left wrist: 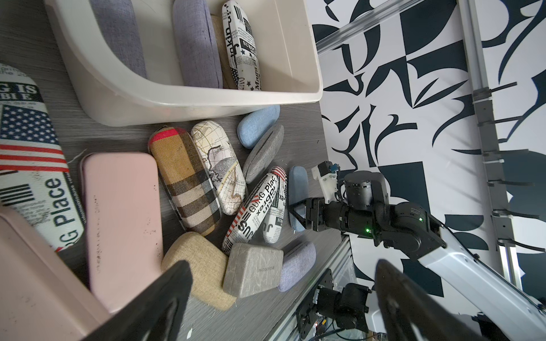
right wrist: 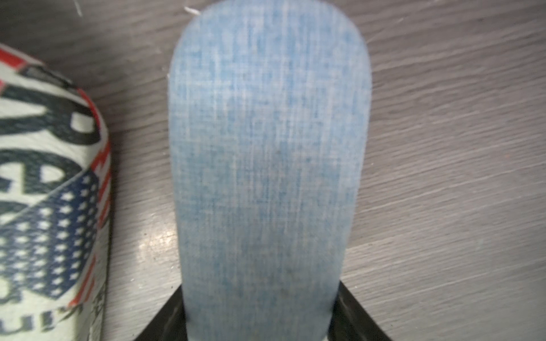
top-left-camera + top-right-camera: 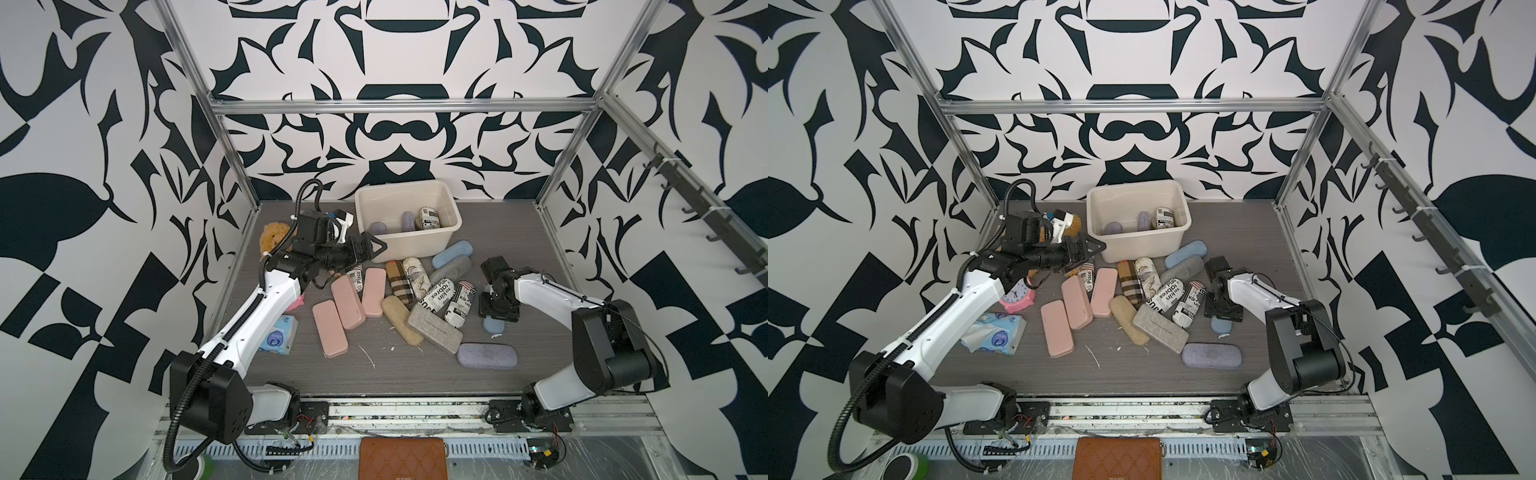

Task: Put the glasses cases into the storage boxes
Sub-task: Pick up the glasses case at the center of the board.

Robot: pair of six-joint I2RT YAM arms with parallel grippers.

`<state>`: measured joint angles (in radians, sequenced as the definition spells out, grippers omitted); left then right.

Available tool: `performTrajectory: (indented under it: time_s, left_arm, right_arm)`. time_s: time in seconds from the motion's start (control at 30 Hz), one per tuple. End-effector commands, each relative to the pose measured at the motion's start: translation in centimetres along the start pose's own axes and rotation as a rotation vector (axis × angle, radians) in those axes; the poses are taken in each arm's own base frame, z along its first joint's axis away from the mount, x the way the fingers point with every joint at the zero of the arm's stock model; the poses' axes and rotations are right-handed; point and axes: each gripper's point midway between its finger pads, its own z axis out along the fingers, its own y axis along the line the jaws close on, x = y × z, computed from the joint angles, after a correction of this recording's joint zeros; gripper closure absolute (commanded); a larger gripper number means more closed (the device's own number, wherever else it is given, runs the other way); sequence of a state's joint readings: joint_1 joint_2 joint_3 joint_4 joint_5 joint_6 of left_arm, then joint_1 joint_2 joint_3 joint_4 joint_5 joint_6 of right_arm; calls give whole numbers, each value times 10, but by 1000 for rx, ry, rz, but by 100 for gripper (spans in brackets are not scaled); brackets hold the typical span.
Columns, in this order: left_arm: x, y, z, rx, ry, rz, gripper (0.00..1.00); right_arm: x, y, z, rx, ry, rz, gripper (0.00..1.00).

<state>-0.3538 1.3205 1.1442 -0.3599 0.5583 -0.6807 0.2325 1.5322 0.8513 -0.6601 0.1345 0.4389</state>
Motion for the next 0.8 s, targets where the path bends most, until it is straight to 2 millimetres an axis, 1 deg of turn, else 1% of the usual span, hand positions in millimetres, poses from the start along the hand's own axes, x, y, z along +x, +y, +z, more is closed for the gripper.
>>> performTrajectory:
  time_s: [0.0, 0.13, 0.17, 0.27, 0.37, 0.4, 0.43, 0.47, 0.53, 0.6, 0.63, 0.67, 0.7, 0.77]
  left_arm:
    - [-4, -14, -7, 29, -17, 26, 0]
    - [-4, -12, -7, 20, -19, 25, 1]
    - [-4, -12, -7, 20, -19, 24, 1]
    - [-5, -11, -9, 7, -30, 31, 1]
    - [-10, -2, -13, -52, -70, 34, 1]
    - [-12, 4, -14, -82, -84, 30, 1]
    - [-16, 2, -22, -98, -116, 40, 1]
    - [-19, 4, -27, -115, -139, 44, 1]
    - [-27, 15, -36, -169, -183, 29, 1]
    - [-34, 27, -42, -210, -215, 5, 1]
    - [-37, 33, -43, -227, -228, -10, 1]
    - [-39, 38, -45, -244, -239, -21, 1]
    - [-41, 43, -45, -259, -242, -36, 1]
    - [-43, 52, -44, -275, -240, -62, 1]
  right_arm:
    - [-26, 3, -29, -21, -110, 23, 47]
    - [-47, 6, -70, -41, -201, 14, 48]
    - [-54, 2, -80, -18, -233, 15, 48]
    - [-77, 16, -117, -29, -325, -27, 49]
    - [-108, 50, -164, -77, -429, -90, 49]
    - [-118, 66, -175, -90, -457, -123, 49]
    - [-132, 84, -190, -114, -496, -148, 49]
    - [-144, 99, -202, -139, -523, -163, 49]
    - [-171, 135, -212, -204, -553, -192, 49]
    - [-196, 164, -214, -249, -582, -200, 49]
    - [-209, 178, -211, -270, -594, -203, 49]
    - [-217, 194, -210, -313, -590, -217, 49]
    - [-227, 210, -204, -345, -585, -234, 49]
    - [-245, 232, -198, -374, -581, -238, 49]
